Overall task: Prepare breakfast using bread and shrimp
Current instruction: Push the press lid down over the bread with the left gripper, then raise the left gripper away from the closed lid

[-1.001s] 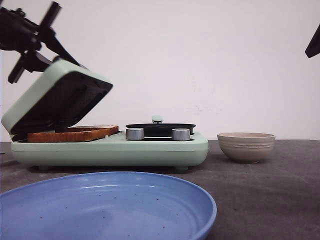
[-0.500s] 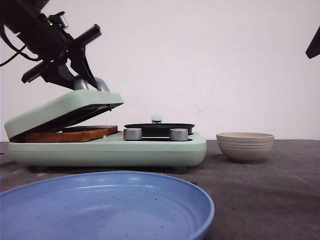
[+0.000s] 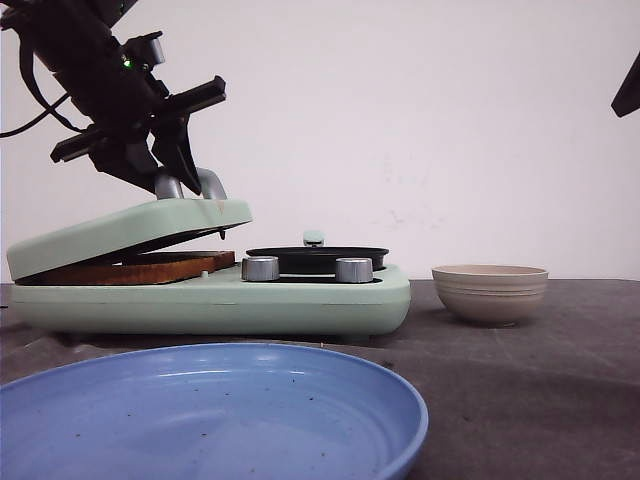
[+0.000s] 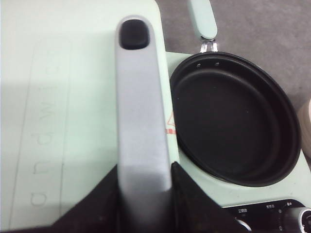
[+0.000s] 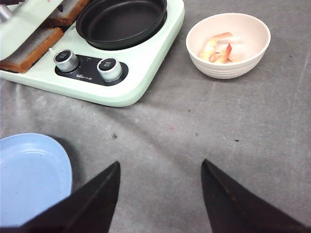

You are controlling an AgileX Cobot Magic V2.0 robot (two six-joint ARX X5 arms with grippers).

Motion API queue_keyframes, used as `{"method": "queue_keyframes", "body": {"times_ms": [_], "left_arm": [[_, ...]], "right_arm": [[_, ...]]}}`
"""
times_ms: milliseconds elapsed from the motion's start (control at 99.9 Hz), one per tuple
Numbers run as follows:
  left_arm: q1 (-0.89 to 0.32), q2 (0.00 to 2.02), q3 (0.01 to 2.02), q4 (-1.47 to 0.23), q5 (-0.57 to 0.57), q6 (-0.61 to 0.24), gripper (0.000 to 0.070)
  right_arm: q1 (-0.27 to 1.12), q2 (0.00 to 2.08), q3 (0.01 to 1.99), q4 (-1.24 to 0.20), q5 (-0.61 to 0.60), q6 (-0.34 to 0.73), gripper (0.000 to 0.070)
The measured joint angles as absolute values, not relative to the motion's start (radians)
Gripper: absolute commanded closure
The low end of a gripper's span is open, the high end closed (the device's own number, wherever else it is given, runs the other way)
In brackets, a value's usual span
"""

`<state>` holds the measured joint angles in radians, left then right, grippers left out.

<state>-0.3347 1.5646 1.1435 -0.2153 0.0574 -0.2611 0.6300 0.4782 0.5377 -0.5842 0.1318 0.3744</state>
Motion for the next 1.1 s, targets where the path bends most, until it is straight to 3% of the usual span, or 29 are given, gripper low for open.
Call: {"method": "queue_keyframes", "body": {"times_ms": [340,490,641,771,821,1101], "left_arm": [[-0.336,1.565,1.143,-0.217,0.057,-0.247,0.0651],[-0.336,1.564,1.141,-0.237,0.058,-0.197,0.0412],[-0.336,1.564,1.128,-0.261,0.052,-0.162,0.0355],[-0.332,1.565,1.128,-0.26,0.036,-0.148,0.0115],[-0.329,1.565,1.128,-0.257,0.03,-0.147,0.0066],[-0.324,1.565,1.189,-0.289,0.106,-0.146,0.0059]], "right_arm": [[0.63,0.478,0.537,-0.584,0.132,0.392,0.0383],[0.63,0.478,0.538,-0.584,0.132,0.395,0.0383],[0.63,0.478,0.538,-0.584,0.132,0.397,0.0383],[0.63,0.478,0.538,-0.584,0.132,0.398,0.0383],[0.63,0.478,0.538,-0.584,0.132,0.398,0.0383],[0.63,0.478,0.538,-0.587,0.132,0.398,0.0383]]}}
